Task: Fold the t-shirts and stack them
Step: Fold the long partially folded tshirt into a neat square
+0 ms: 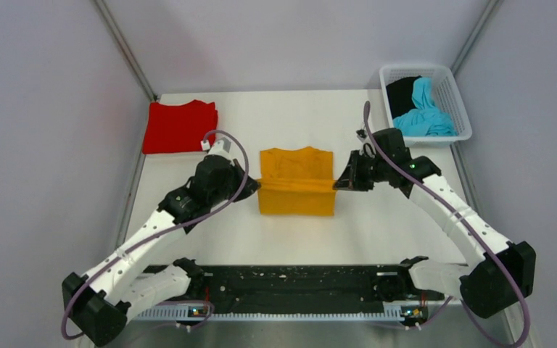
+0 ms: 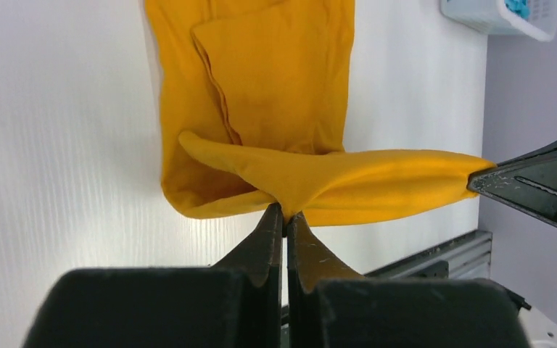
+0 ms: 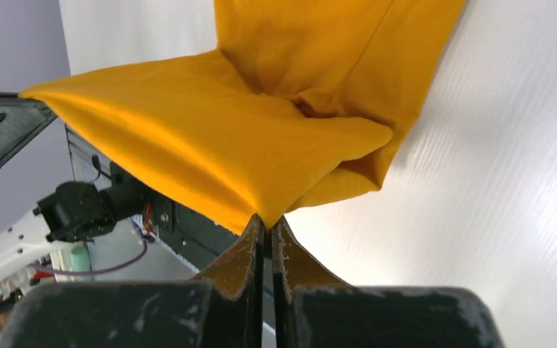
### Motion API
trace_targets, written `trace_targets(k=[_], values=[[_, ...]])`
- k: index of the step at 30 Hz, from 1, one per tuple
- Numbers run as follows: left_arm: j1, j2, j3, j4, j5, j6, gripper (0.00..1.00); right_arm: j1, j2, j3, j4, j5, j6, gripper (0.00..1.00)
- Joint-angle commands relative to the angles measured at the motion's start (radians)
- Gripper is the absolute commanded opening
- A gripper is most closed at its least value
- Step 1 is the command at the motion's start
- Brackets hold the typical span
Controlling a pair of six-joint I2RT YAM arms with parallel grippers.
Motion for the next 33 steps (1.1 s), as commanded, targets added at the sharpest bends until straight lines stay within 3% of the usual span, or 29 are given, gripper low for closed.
trace_targets(k=[1,16,33], values=[[0.05,0.115,0.138,0.08,-0.097,0.127,0.0,-0.073,0.059,0.095,0.06,0.076,-0.04,0.0],[0.246,0.558,0.377,0.192,0.16,0.214,0.0,-0.157,0.355,0.266,0.148,0.086,-0.046,0.0],[0.341,0.944,0.637,0.156,0.328,0.243,0.0,-0.191,0.683,0.411,0.235,0.076,-0.028,0.0]])
